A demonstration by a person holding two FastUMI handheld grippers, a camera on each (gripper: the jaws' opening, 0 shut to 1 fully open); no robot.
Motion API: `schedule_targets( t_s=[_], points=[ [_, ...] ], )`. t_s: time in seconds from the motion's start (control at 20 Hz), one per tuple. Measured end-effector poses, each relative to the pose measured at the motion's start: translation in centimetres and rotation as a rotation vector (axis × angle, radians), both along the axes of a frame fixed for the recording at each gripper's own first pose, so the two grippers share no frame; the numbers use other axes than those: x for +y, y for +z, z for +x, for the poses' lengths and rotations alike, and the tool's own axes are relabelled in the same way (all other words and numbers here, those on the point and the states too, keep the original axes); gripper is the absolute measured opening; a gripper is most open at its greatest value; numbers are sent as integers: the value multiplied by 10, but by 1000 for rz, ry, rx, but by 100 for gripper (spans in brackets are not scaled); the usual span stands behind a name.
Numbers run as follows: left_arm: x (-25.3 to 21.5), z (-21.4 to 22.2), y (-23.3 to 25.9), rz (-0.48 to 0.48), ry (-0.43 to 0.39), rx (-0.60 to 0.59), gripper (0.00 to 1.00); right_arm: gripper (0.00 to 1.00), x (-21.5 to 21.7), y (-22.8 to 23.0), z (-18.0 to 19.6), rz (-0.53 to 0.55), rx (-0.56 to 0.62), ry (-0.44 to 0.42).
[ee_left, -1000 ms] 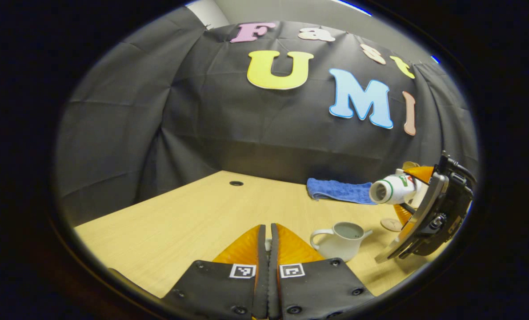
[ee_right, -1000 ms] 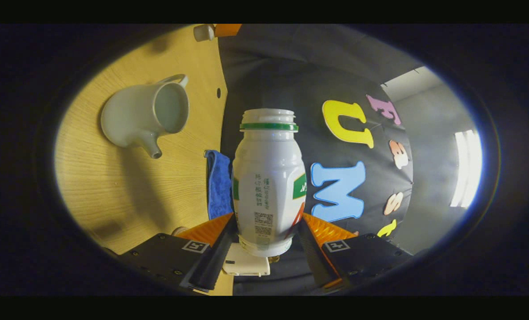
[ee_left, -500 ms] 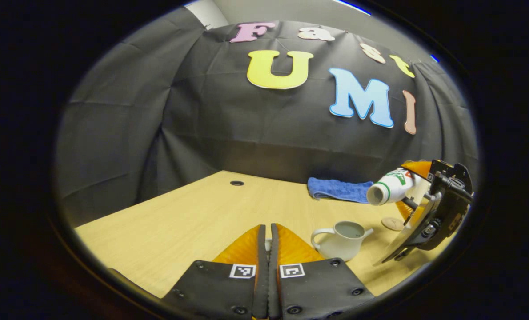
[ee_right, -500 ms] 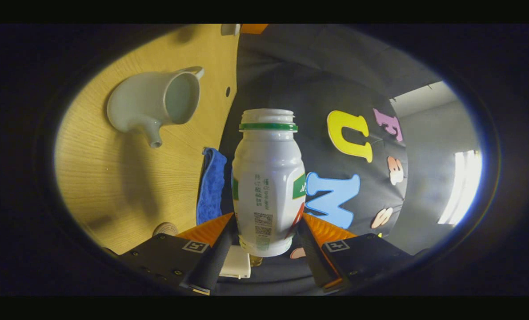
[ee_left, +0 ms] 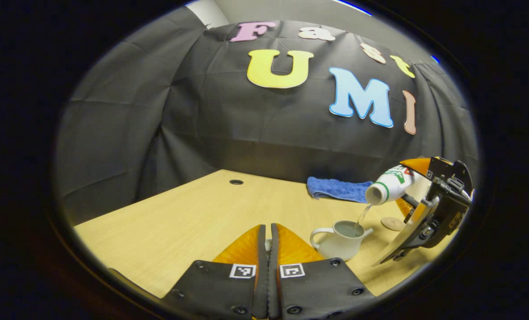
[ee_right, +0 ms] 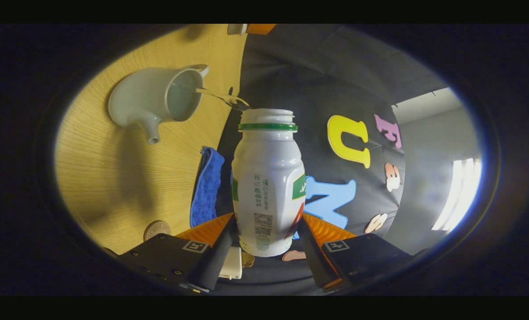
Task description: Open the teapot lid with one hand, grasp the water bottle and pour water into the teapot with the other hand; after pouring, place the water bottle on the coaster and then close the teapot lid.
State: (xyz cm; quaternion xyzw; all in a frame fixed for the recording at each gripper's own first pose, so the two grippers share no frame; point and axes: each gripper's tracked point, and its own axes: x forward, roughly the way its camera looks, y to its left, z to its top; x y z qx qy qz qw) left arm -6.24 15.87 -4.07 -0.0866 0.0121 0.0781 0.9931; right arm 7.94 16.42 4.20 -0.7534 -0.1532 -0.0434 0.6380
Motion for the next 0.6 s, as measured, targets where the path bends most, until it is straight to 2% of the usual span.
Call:
schedule_targets(
  t_s=[0.4,0.6],
  points=[
    [-1,1,-1,1,-6,0,5,77,1,6,0,-39,-29,8],
    [-1,3,0,2,-7,1,5,79,4,12,1,-60,-46,18]
  ],
)
